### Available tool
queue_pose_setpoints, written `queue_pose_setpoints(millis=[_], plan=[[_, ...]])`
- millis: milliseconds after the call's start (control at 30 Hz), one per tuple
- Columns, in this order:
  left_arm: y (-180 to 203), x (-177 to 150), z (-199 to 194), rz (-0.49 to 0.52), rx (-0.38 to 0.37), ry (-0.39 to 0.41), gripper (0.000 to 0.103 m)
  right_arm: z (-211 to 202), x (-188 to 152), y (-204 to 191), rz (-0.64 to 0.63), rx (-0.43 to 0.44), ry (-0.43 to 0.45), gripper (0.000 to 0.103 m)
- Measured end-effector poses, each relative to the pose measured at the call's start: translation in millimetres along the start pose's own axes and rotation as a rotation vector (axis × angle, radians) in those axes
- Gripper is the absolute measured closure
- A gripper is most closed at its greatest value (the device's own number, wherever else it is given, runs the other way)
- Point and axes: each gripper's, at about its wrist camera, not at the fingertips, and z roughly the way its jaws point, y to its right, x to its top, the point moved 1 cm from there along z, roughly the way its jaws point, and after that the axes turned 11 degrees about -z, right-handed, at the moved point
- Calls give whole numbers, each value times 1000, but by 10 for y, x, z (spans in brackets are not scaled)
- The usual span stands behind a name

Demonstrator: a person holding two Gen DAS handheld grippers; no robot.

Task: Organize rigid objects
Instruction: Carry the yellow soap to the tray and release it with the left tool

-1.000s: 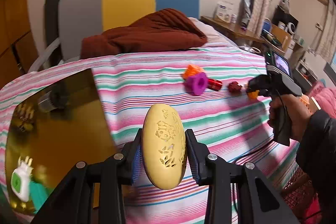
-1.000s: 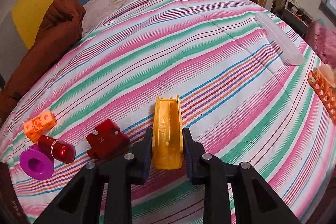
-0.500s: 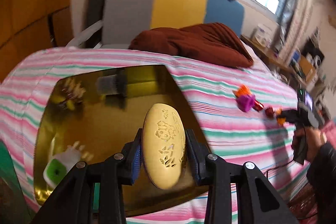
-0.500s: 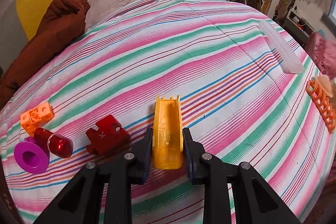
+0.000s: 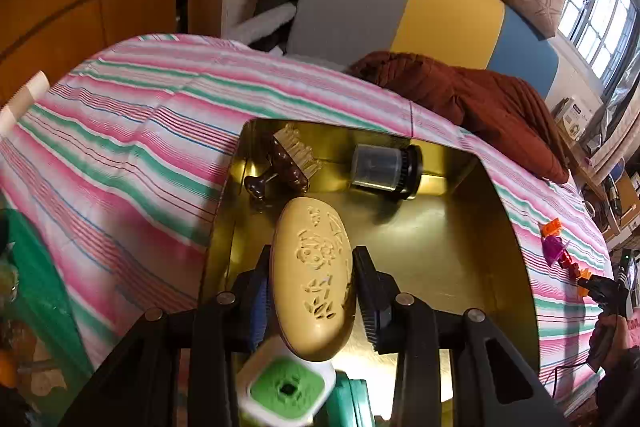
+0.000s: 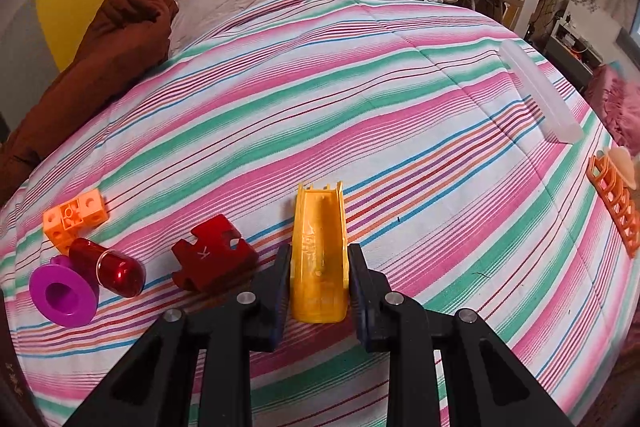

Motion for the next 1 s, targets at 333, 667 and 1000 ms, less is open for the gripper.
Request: queue_pose_setpoints(millis=[333, 667, 1000], plan=[[-58, 153, 607, 9, 85, -96, 65, -2, 5, -8, -7, -2, -1, 76], [-57, 146, 482, 30, 111, -50, 60, 6, 4, -23, -12, -7, -1, 76], [115, -88, -176, 89, 140, 132, 60, 0, 0, -35, -21, -8, -2, 76]])
